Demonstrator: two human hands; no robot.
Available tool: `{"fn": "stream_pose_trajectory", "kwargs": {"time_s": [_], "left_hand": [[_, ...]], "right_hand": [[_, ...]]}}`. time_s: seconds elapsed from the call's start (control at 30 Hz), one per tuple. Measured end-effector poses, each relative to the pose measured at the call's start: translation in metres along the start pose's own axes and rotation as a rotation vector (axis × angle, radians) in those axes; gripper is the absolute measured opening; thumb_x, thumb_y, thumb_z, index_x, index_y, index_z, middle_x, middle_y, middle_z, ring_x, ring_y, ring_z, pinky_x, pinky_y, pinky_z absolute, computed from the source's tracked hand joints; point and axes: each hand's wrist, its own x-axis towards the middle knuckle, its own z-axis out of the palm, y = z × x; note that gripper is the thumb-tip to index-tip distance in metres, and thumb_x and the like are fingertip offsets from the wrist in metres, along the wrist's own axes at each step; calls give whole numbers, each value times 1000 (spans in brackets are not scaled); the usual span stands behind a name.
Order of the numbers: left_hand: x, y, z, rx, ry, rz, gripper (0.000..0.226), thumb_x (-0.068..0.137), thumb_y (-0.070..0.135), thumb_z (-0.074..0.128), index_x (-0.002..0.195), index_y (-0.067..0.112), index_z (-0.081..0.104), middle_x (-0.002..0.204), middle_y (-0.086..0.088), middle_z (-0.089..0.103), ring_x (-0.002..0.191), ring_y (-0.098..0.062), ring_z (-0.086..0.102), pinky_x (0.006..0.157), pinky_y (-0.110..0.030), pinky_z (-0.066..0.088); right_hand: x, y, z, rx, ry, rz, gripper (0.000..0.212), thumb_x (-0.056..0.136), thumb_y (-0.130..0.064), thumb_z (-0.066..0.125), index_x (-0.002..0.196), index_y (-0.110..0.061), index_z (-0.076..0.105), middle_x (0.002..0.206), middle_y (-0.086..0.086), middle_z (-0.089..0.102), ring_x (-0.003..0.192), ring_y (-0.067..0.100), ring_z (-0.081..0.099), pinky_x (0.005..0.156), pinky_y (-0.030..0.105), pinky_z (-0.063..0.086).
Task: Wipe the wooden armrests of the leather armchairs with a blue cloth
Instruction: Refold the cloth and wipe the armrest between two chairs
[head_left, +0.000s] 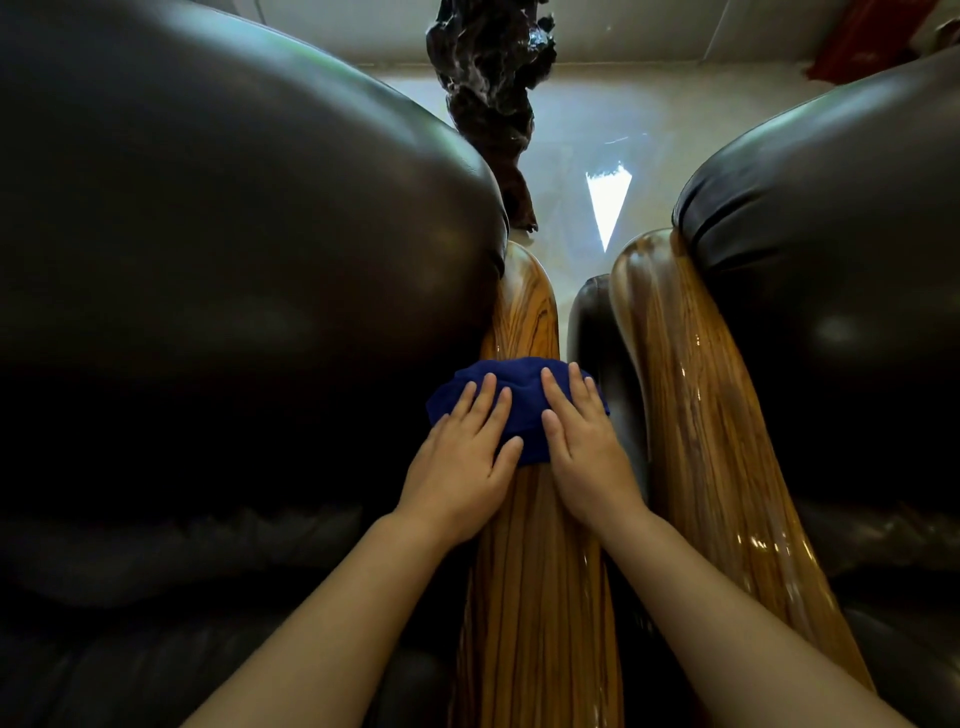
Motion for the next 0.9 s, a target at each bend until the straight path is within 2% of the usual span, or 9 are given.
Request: {"fn": "stream_pose_trajectory", "kwargs": {"time_s": [0.17,0.33,0.4,0.5,0.6,0.7,0.83,0.9], "left_hand": [[16,2,-1,8,56,-2,54,95,45,23,144,27,8,156,8,0,141,-5,-3,110,-27,3],[38,7,-21,-90,222,2,41,96,25,41,136,18,41,147,-2,38,136,-13,31,109,-25,23],[42,10,-23,-131,280,-29,43,91,20,51,134,16,44,141,-4,46,131,-15,39,106,-24,28],[45,14,-19,-143,308,-45,50,87,14,58,135,12,42,142,-6,45,134,-16,35,108,-22,22],[54,12,-19,-87,277,-14,54,86,12,59,137,12,39,145,-6,40,137,-16,29,111,-23,17],[66,9,-23,-20,256,6,53,87,14,58,136,11,39,144,-7,41,136,-17,31,111,-26,20],[74,8,-21,26,327,22,48,87,16,59,132,8,46,137,-10,50,130,-20,40,108,-25,25],[72,6,-19,42,362,44,46,85,16,61,129,7,49,133,-9,54,125,-20,42,104,-21,26]], "right_hand": [[18,2,-2,-5,-1,16,46,99,-31,26,144,-31,16,157,-1,8,143,13,1,109,26,6],[33,-4,-11,10,9,54,47,97,-29,38,142,-26,27,154,5,21,142,21,14,112,34,17],[36,-7,-15,73,16,88,48,94,-30,45,140,-24,33,151,7,28,140,22,22,110,33,21],[41,-12,-18,150,70,104,51,88,-30,57,136,-21,42,143,5,42,130,21,38,100,26,30],[49,-13,-19,148,74,99,53,85,-26,62,135,-19,44,140,5,47,128,20,43,106,34,35],[58,-12,-18,143,51,109,53,86,-26,62,135,-20,44,141,7,47,129,21,42,107,42,36],[74,-8,-24,126,65,99,48,85,-28,63,130,-19,50,131,6,57,120,21,51,101,33,39],[77,-7,-28,24,56,82,47,83,-33,64,127,-20,54,125,5,61,115,21,54,97,33,40]]}}
